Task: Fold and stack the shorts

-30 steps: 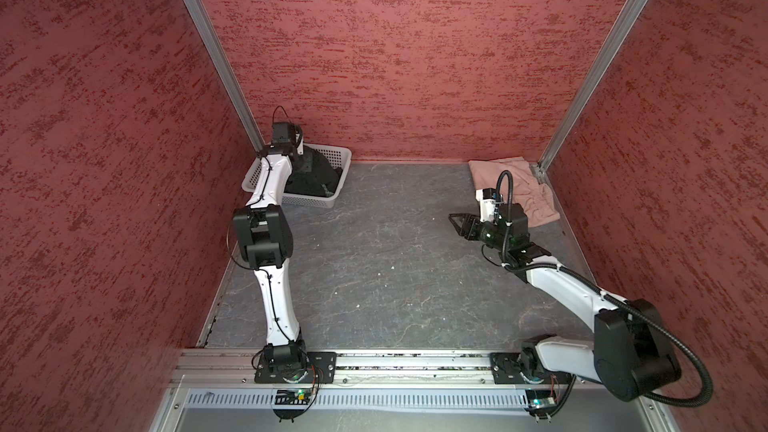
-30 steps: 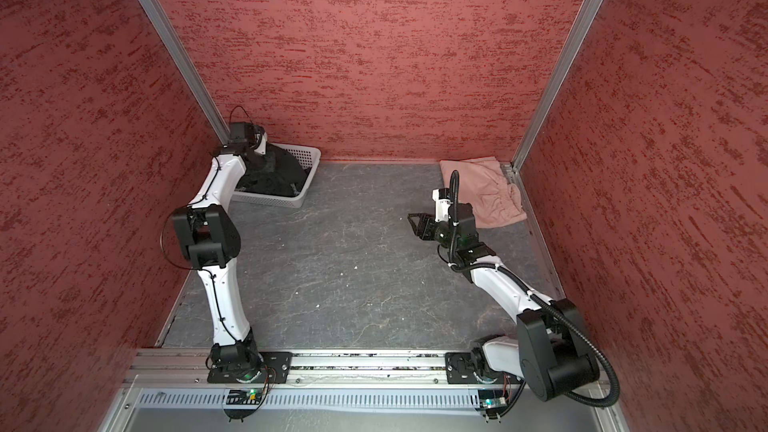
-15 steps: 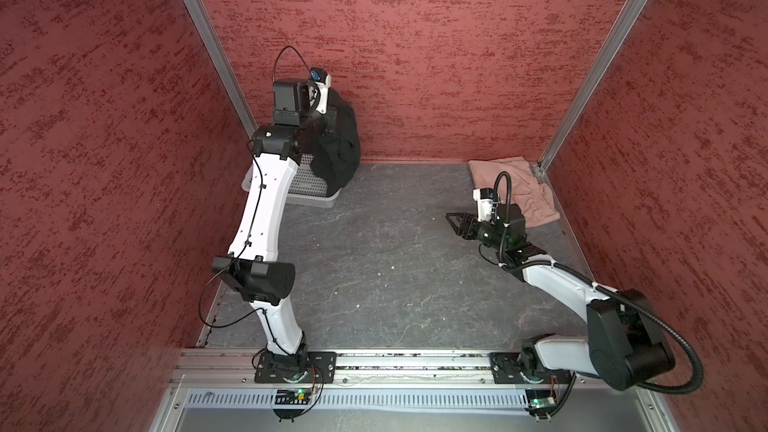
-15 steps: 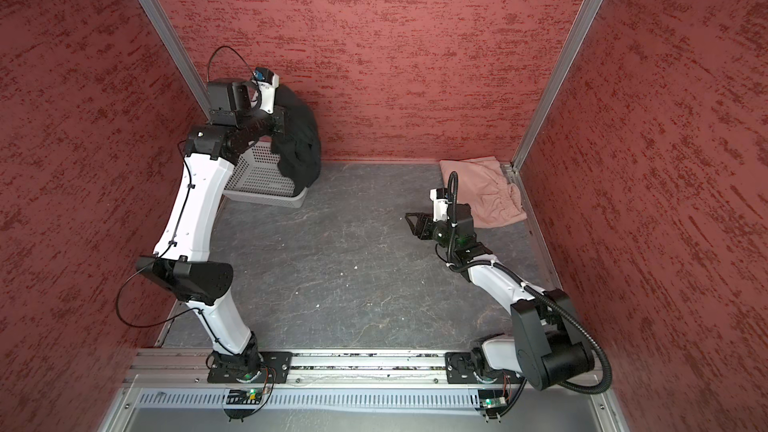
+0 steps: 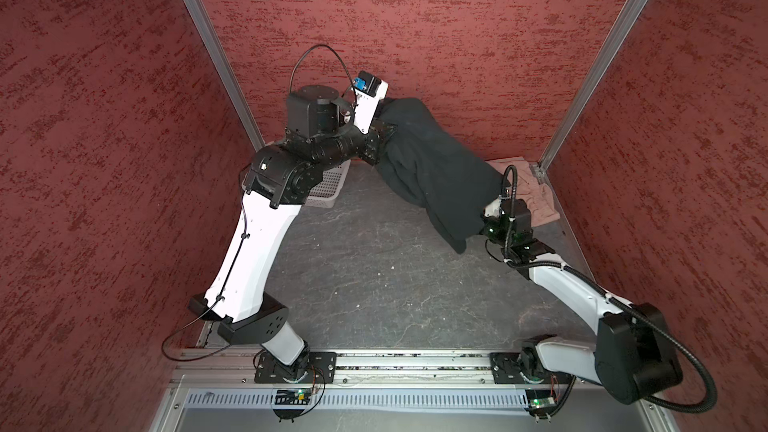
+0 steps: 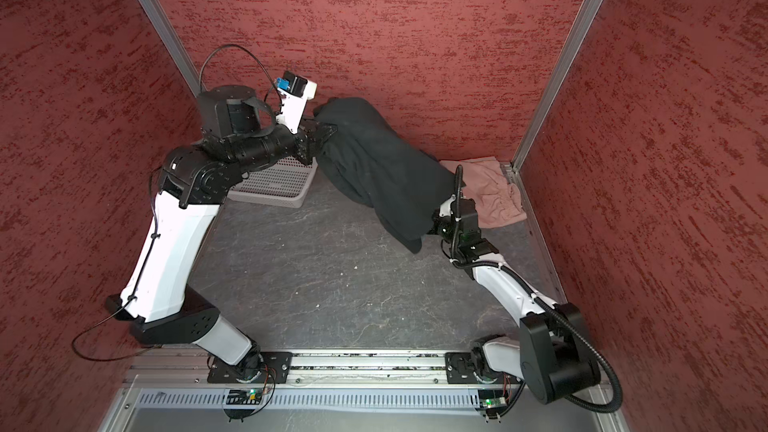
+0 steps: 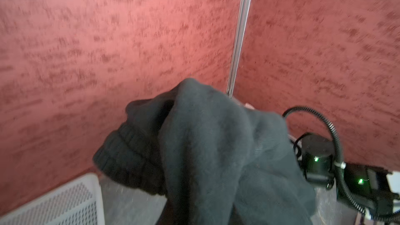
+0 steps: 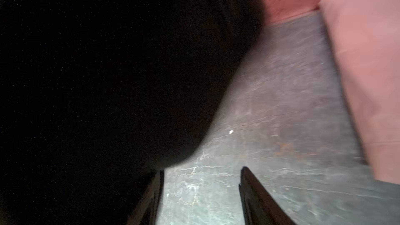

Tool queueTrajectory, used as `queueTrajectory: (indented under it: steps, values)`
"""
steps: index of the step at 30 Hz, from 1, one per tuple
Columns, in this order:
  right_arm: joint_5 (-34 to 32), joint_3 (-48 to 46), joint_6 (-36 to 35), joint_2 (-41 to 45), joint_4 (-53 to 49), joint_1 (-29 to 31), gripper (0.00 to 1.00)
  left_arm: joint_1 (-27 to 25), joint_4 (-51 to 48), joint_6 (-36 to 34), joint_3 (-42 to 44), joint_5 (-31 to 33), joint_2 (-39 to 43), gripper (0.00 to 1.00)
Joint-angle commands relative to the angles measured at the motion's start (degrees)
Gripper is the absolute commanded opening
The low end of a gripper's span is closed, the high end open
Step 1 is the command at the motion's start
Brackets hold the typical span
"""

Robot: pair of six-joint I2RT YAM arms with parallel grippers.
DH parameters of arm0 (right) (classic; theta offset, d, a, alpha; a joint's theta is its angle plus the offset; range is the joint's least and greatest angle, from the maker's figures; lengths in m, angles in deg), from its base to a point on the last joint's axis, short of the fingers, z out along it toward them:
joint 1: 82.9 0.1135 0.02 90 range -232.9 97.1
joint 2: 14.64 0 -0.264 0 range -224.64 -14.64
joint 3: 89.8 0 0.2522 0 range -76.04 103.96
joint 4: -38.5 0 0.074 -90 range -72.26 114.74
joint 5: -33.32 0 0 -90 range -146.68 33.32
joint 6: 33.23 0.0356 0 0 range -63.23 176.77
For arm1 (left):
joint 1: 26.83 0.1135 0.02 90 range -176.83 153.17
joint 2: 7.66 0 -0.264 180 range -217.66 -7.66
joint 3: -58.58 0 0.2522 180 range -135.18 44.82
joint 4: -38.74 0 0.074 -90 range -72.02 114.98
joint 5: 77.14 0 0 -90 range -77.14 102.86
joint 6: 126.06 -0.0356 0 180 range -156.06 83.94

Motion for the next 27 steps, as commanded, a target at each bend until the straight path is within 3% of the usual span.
queueTrajectory:
  steps: [1,3,5,8,11,12,13,14,15,17,19,23,27]
  values:
    - [-7.3,1.8,-1.5,3.0,-9.0,-1.8,0.62,1.3,10.9,6.6,18.3,5.2,5.1,0.00]
    - [-8.6,1.8,-1.5,4.1,-12.3,-3.3,0.63,2.4,20.2,10.6,33.8,3.0,9.5,0.00]
    - [-9.1,1.7,-1.4,5.1,-15.1,-4.6,0.64,3.5,24.1,14.4,43.9,2.9,11.4,0.00]
    - [-9.8,1.9,-1.4,6.3,-19.9,-6.3,0.66,4.0,23.2,15.3,51.9,4.7,10.6,0.00]
    - [-10.4,2.6,-2.2,7.8,-23.9,-7.5,0.68,4.0,22.6,15.4,57.1,4.6,9.4,0.08]
    - [-10.0,3.0,-2.8,8.2,-24.8,-7.6,0.69,4.0,22.7,15.8,58.6,4.6,9.4,0.14]
    - [-9.6,3.5,-3.6,8.5,-25.7,-7.7,0.70,4.1,22.8,15.9,59.6,4.6,9.8,0.35]
    - [-7.5,4.4,-5.3,8.4,-26.3,-7.5,0.71,4.3,22.5,15.8,60.1,4.7,10.4,0.70]
    - [-4.3,4.9,-7.5,8.2,-26.4,-7.4,0.72,4.6,22.0,15.8,60.2,5.3,11.1,0.96]
    - [2.4,5.5,-12.2,7.4,-25.1,-4.6,0.74,5.9,21.2,15.7,59.8,5.6,13.5,1.00]
    - [4.7,6.5,-15.9,6.3,-23.1,1.3,0.75,7.6,19.8,15.6,58.6,5.7,15.5,0.99]
    - [4.9,10.7,-20.6,-0.1,-20.1,11.4,0.76,13.8,13.4,18.6,56.4,6.7,19.4,0.99]
    - [4.3,16.9,-26.2,-8.7,-20.4,19.8,0.80,20.8,10.6,20.2,60.3,6.3,24.0,0.99]
